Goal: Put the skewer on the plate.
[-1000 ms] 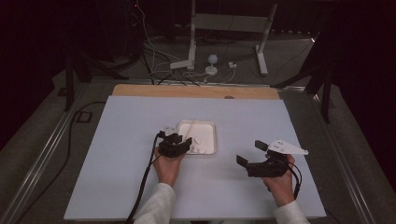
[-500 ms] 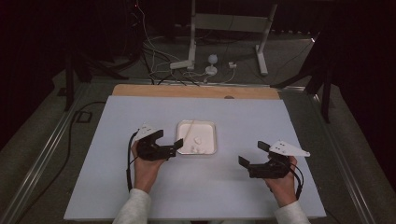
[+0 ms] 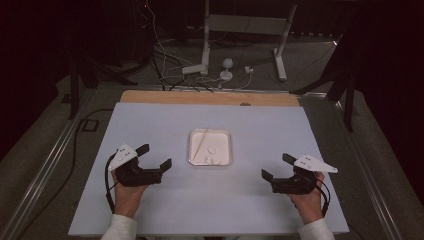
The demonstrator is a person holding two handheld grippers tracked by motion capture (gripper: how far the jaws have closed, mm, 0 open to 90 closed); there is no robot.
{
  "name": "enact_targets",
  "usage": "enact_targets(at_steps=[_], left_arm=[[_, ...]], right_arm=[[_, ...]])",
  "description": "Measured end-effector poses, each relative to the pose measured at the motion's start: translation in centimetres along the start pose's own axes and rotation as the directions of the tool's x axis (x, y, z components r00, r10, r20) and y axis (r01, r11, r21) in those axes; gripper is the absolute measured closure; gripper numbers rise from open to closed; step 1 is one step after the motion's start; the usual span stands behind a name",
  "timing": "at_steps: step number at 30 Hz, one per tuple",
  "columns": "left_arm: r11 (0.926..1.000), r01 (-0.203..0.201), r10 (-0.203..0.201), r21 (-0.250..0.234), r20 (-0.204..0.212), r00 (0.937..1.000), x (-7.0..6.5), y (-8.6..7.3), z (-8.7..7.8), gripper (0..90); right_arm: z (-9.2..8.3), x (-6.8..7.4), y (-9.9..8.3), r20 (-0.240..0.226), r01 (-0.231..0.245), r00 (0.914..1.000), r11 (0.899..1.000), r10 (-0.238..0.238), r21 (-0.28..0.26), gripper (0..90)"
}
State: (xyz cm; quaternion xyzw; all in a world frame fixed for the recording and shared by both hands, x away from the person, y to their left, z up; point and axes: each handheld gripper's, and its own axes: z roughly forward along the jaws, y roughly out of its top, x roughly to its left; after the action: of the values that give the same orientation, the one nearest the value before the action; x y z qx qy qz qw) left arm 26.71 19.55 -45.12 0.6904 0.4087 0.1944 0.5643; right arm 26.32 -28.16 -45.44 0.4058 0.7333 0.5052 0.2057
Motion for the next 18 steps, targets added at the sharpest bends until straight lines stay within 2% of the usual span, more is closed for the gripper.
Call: enact_targets(at_steps=[5,12,18], left_arm=[[0.9999,-0.013,0.013,-0.007,-0.021,0.9997,0.6,-0.9,-1.4,0.5],[0.9991,0.014,-0.016,-0.04,-0.051,0.9986,1.7,-1.4,-2.8,0.4],[0.998,0.019,-0.024,-0.061,-0.077,0.9967,2.3,-1.6,-4.0,0.5]], right_arm=[[-0.4,-0.5,-0.3,0.011,-0.011,0.9999,1.0,0.011,-0.013,0.0],[-0.7,-1.0,-0.7,0.027,-0.013,0.9996,1.0,0.014,-0.027,0.0],[-1.1,-1.5,-0.9,0.04,-0.027,0.9988,0.999,0.028,-0.044,0.0]])
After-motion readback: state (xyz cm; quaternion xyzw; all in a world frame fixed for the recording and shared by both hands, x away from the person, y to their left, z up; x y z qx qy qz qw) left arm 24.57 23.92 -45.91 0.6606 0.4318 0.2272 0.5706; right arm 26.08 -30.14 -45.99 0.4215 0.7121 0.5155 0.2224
